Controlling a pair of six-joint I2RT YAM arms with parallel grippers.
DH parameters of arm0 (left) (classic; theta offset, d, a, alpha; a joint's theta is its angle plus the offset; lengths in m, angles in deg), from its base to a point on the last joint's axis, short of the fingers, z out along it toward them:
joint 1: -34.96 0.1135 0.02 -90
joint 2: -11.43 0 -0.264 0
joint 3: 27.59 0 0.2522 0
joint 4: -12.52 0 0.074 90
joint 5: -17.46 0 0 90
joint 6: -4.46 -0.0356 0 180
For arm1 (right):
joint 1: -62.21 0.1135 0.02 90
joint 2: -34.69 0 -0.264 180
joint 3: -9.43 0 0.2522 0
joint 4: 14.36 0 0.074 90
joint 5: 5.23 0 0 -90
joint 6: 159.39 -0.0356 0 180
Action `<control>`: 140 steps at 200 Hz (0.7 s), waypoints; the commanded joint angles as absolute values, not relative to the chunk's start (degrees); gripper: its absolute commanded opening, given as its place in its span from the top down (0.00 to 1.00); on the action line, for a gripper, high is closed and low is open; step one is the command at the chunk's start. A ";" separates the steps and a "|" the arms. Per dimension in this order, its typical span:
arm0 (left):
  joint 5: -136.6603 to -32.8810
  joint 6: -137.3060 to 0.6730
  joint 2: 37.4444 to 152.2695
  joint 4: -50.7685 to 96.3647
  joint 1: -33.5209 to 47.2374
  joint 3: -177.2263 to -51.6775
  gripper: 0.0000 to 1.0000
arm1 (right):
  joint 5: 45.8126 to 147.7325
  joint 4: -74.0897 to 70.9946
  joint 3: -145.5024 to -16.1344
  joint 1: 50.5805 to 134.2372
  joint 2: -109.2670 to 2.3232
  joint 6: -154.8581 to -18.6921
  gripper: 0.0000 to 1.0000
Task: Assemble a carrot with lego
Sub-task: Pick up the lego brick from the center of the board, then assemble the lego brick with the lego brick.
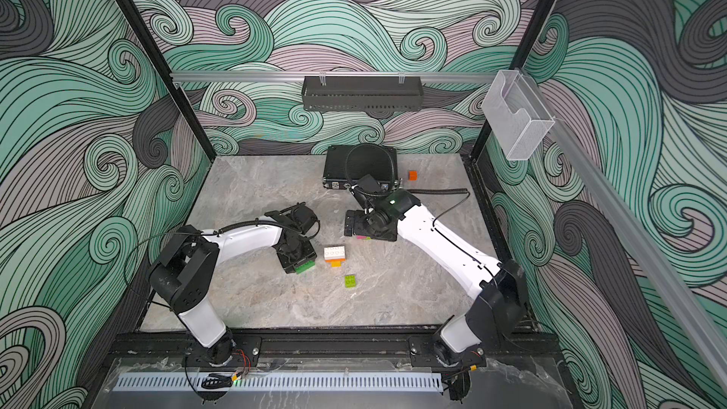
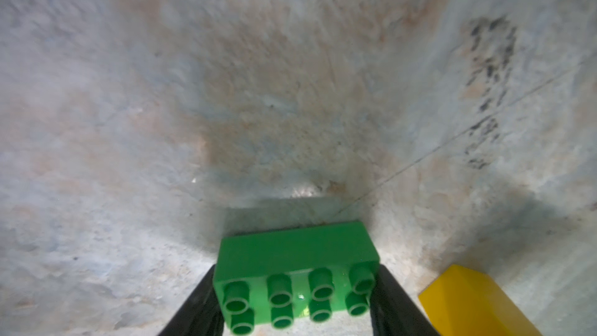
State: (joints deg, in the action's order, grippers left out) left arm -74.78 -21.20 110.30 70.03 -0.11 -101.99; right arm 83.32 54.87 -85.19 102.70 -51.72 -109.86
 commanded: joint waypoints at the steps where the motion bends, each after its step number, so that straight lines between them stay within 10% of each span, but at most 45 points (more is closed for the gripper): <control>1: -69.04 -25.86 105.94 78.02 -0.46 -104.60 0.62 | 83.24 54.88 -84.04 102.37 -49.99 -109.29 0.00; 140: -73.15 -41.02 108.07 87.30 -7.91 -128.26 0.65 | 90.45 47.02 -65.02 96.26 -39.10 -110.55 0.00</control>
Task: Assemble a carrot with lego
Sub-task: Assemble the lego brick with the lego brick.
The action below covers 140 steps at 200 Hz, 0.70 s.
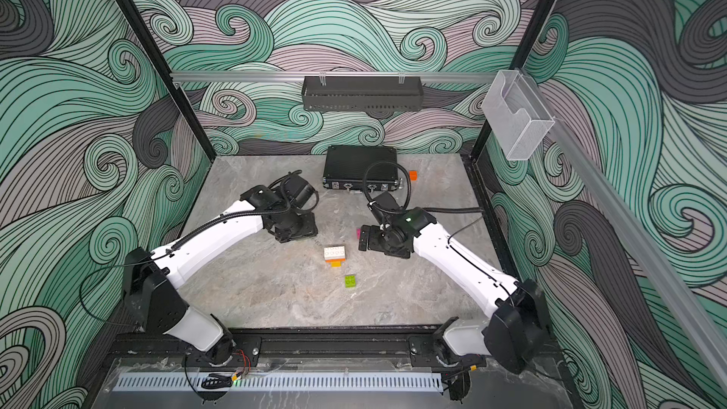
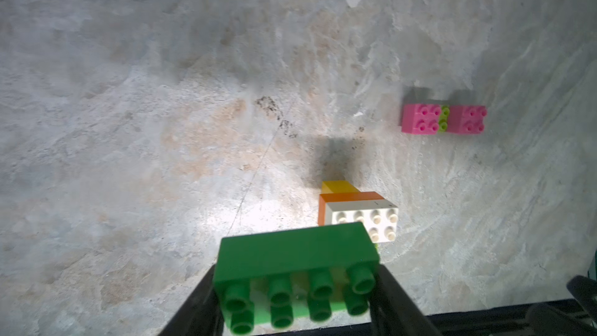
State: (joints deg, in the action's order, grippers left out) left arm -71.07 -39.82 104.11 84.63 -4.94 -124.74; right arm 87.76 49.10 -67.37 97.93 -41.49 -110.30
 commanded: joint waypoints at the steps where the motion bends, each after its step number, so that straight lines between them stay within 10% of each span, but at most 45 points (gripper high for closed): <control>1: -73.29 -41.00 108.27 87.25 -8.05 -128.40 0.65 | 90.55 46.90 -64.86 96.15 -39.03 -110.54 0.00; 140: -73.84 -38.49 116.46 87.19 -12.33 -131.89 0.66 | 99.80 40.35 -56.09 89.63 -35.22 -110.35 0.00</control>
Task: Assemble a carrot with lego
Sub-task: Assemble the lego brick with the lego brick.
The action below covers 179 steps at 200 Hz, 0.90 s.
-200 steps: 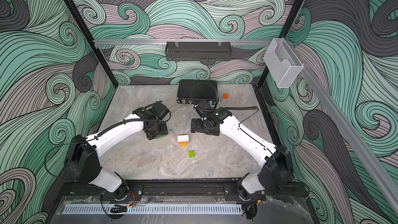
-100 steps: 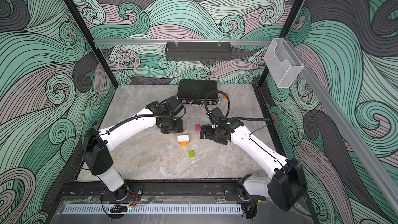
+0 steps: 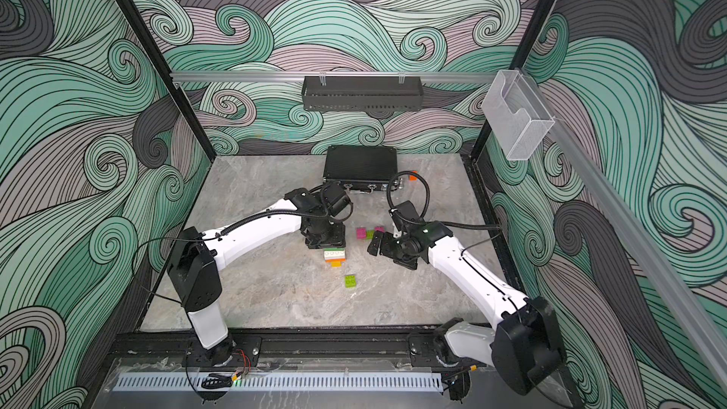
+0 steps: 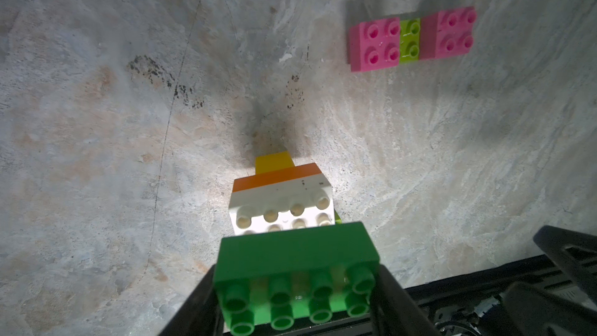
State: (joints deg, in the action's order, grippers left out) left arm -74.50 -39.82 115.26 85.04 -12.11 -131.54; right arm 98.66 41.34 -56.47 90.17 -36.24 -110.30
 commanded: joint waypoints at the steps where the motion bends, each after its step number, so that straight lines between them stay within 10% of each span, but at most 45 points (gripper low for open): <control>1: -73.85 -38.41 116.46 87.19 -12.28 -131.88 0.66 | 99.80 40.35 -56.09 89.63 -35.20 -110.35 0.00; 179: -73.60 -34.23 120.54 90.56 -12.20 -135.68 0.66 | 99.80 40.36 -56.20 89.01 -35.67 -110.44 0.00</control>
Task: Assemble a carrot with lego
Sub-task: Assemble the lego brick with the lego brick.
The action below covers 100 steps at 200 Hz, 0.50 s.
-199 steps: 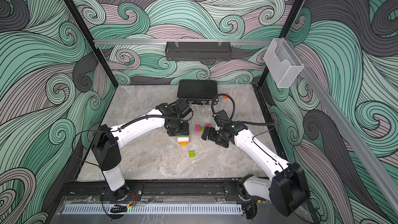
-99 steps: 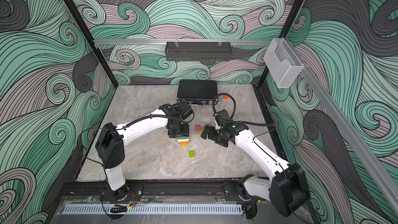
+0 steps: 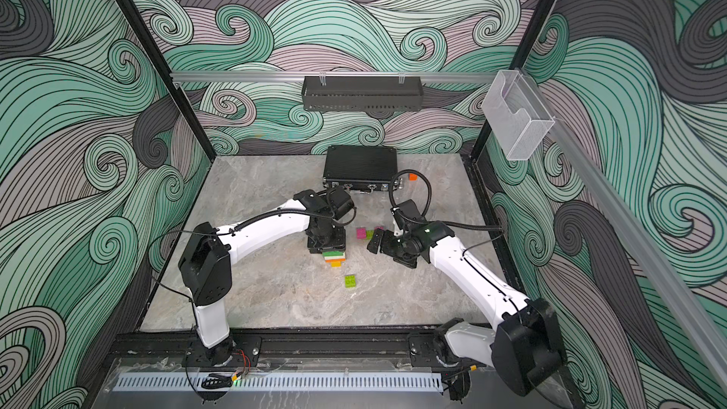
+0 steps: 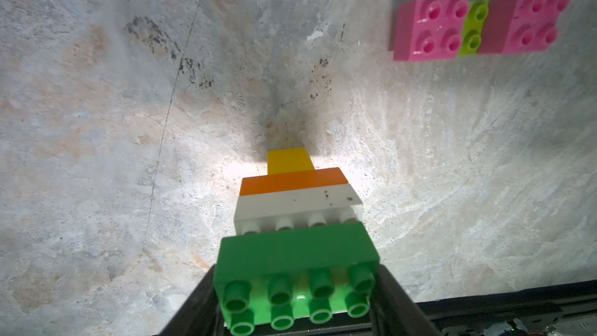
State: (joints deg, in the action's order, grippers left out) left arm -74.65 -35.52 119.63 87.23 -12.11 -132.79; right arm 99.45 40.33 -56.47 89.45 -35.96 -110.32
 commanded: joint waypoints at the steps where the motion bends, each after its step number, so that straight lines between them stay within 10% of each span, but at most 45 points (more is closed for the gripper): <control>1: -73.60 -34.22 120.57 90.59 -12.22 -135.71 0.65 | 99.80 40.32 -56.15 89.01 -35.69 -110.44 0.00; 100: -75.45 -32.63 122.51 91.95 -12.15 -136.47 0.65 | 100.07 40.42 -55.49 88.32 -35.23 -110.52 0.00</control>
